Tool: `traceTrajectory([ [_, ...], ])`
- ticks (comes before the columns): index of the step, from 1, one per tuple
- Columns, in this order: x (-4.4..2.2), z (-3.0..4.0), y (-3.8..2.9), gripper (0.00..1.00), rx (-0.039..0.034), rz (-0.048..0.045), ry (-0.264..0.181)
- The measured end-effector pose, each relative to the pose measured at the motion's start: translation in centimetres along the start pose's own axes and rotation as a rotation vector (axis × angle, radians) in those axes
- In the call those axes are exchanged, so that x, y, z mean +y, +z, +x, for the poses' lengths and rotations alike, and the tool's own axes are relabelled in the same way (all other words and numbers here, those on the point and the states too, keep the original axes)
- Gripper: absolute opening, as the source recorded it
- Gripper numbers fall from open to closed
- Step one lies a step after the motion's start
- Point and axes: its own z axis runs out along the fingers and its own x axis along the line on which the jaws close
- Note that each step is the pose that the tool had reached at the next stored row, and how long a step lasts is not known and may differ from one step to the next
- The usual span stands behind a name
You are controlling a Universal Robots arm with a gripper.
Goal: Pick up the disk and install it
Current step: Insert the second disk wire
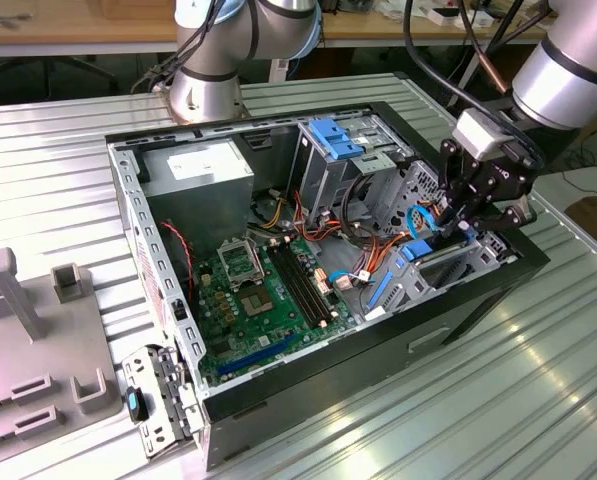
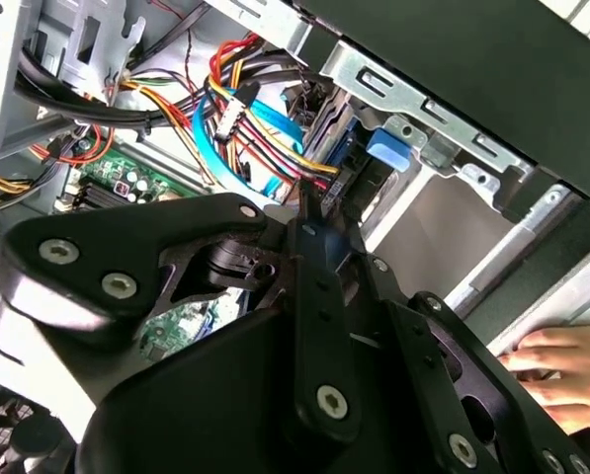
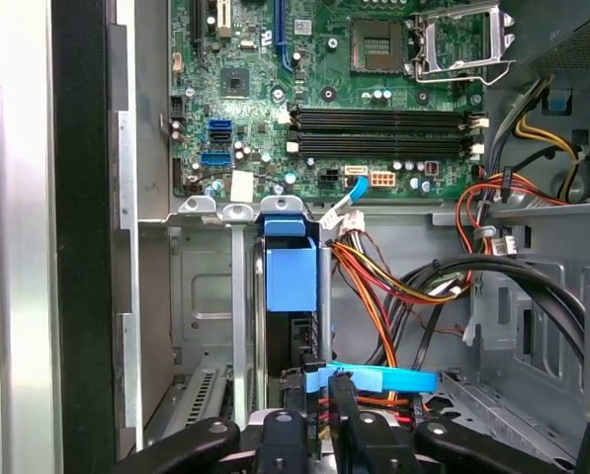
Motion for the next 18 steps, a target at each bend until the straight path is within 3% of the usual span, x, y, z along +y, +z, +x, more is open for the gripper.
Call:
traceTrajectory([
  [2, 0.0, -0.02, -0.29, 0.23, 0.0003, 0.0, 0.0],
  [7, -0.01, -0.02, -0.3, 0.22, 0.0, -0.0001, 0.0],
  [9, -0.01, -0.02, -0.31, 0.11, 0.0001, 0.0, 0.0],
  [14, 0.0, -0.01, -0.22, 0.11, 0.0002, 0.0, 0.0],
  [16, 0.0, 0.01, 0.17, 0.11, 0.0102, 0.0, 0.0],
  [18, 0.0, 0.02, 0.35, 0.11, 0.0144, 0.0, 0.0],
])
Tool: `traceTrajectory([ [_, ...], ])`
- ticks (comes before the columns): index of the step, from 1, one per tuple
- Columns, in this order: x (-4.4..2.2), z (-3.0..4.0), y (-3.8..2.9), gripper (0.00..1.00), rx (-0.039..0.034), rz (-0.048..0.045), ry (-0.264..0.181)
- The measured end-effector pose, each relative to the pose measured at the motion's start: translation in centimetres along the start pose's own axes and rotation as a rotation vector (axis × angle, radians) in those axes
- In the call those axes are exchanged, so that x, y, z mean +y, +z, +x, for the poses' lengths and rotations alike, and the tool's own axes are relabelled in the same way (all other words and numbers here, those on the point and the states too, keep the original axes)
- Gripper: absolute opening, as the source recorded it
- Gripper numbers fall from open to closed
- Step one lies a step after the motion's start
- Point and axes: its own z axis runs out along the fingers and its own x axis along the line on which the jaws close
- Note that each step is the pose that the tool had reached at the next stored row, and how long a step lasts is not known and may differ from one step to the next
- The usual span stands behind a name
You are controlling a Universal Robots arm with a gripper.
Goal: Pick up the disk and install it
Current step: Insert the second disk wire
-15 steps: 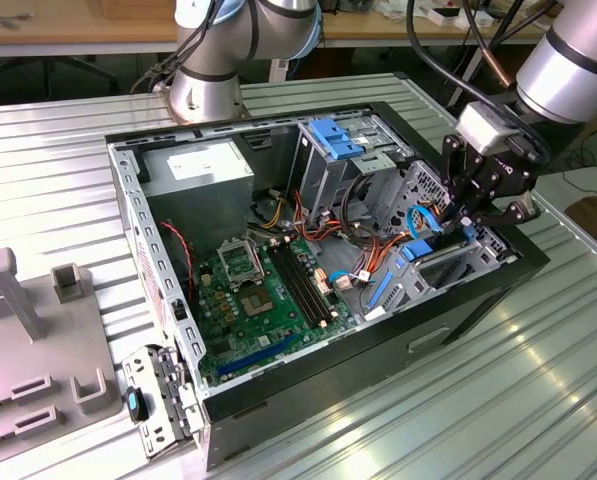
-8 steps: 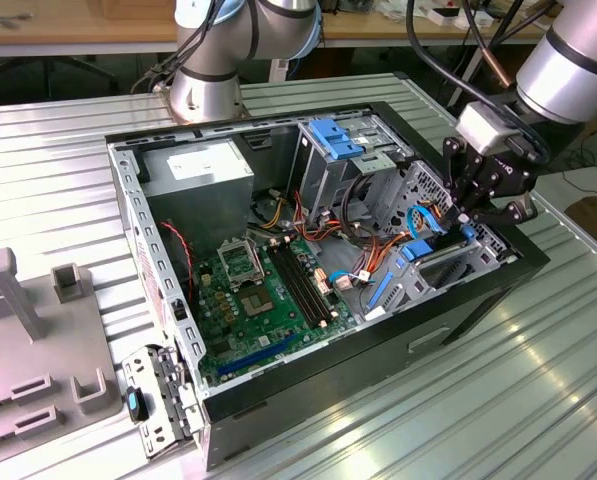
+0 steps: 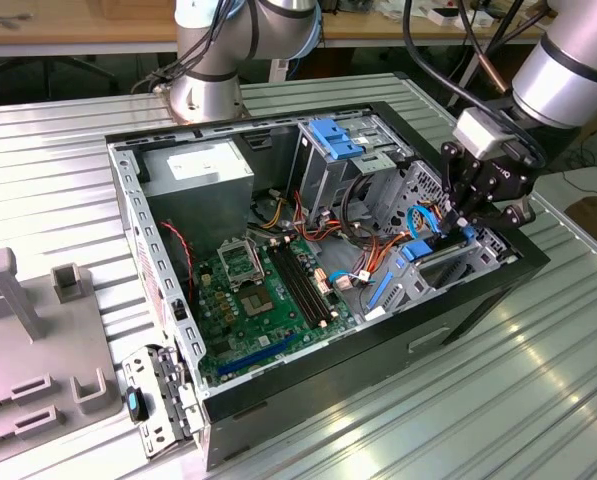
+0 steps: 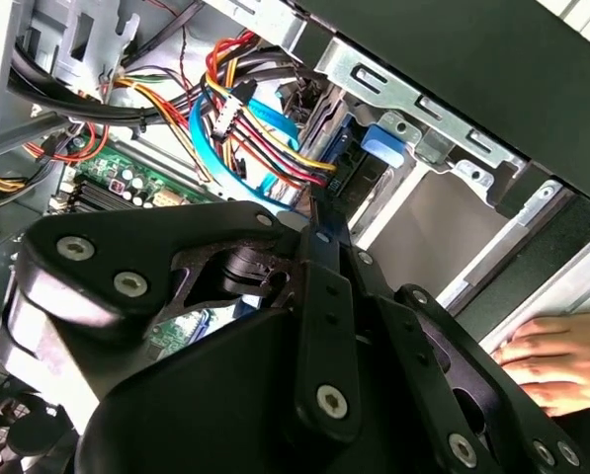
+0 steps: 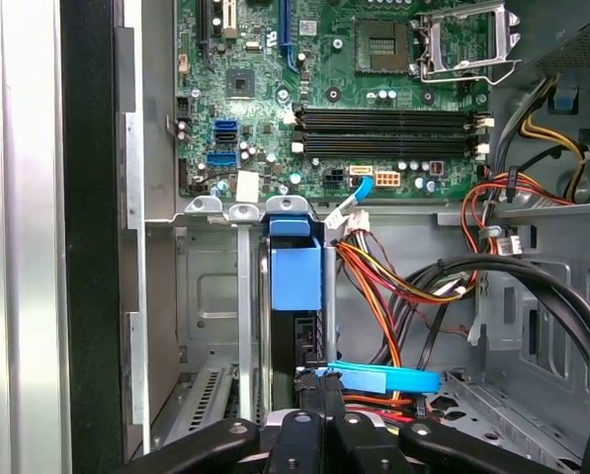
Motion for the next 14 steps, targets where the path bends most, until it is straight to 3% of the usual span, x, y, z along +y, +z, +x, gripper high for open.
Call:
traceTrajectory([
  [5, 0.0, -0.01, -0.12, 0.11, 0.0009, 0.0001, 0.0],
  [7, -0.01, -0.05, -1.11, 0.11, 0.0027, 0.0, 0.0],
  [8, -0.01, -0.06, -1.24, 0.11, 0.0027, 0.0001, 0.0],
  [14, -0.01, -0.06, -1.25, 0.11, 0.0034, 0.0001, 0.0],
])
